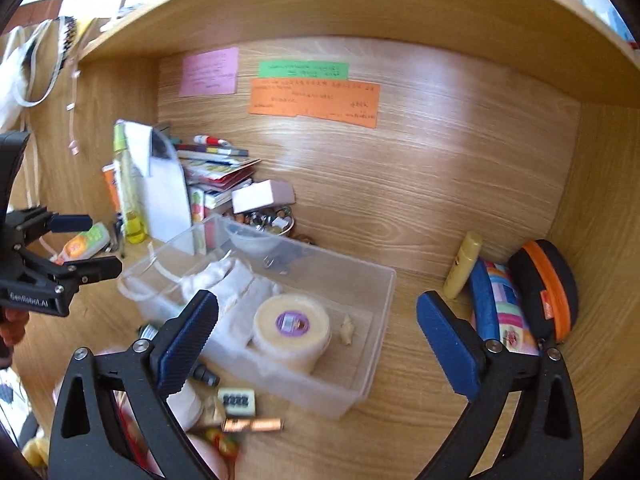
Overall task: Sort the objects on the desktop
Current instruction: 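Move both tools back toward the remaining items on the desk, then grasp the bagged pink rope with the left tool while the right tool grasps the pink ceramic box, then carry the rope bag and the pink ceramic box over the clear bin, then open the right tool to drop the pink box into the bin while the left tool releases the rope bag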
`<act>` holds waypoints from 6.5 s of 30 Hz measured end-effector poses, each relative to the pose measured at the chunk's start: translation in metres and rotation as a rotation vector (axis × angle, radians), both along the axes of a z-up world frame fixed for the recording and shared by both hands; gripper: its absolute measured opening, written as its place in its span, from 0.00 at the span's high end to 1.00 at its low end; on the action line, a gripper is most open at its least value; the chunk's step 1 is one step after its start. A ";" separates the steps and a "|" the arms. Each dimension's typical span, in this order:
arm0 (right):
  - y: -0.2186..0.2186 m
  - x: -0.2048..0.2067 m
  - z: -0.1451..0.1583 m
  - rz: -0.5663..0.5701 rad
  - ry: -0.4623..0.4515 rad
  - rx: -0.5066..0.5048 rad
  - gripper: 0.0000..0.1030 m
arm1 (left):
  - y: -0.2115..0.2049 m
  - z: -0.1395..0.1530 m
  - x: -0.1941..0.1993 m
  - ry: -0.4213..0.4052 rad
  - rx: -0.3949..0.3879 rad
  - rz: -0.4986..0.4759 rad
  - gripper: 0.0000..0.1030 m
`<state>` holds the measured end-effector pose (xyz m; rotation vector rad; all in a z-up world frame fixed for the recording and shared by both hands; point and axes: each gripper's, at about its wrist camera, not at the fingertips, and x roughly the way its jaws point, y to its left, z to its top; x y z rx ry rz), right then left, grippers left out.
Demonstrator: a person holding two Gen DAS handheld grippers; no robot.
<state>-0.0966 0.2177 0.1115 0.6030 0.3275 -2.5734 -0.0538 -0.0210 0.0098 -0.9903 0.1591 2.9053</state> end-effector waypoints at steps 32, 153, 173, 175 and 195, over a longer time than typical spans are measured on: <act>0.015 0.079 -0.089 0.111 -0.200 0.128 0.03 | 0.027 -0.074 0.083 -0.189 0.035 -0.161 0.07; -0.027 -0.124 -0.058 -0.103 -0.214 0.039 0.42 | 0.036 -0.045 -0.107 -0.066 0.123 -0.077 0.44; -0.027 -0.114 -0.061 -0.105 -0.175 0.039 0.35 | 0.050 -0.047 -0.101 -0.050 0.051 -0.100 0.26; -0.028 -0.113 -0.060 -0.094 -0.173 0.034 0.30 | 0.046 -0.042 -0.097 -0.036 0.062 -0.098 0.25; -0.016 -0.089 -0.030 -0.103 -0.121 -0.045 0.14 | 0.028 -0.017 -0.075 0.046 0.066 -0.013 0.08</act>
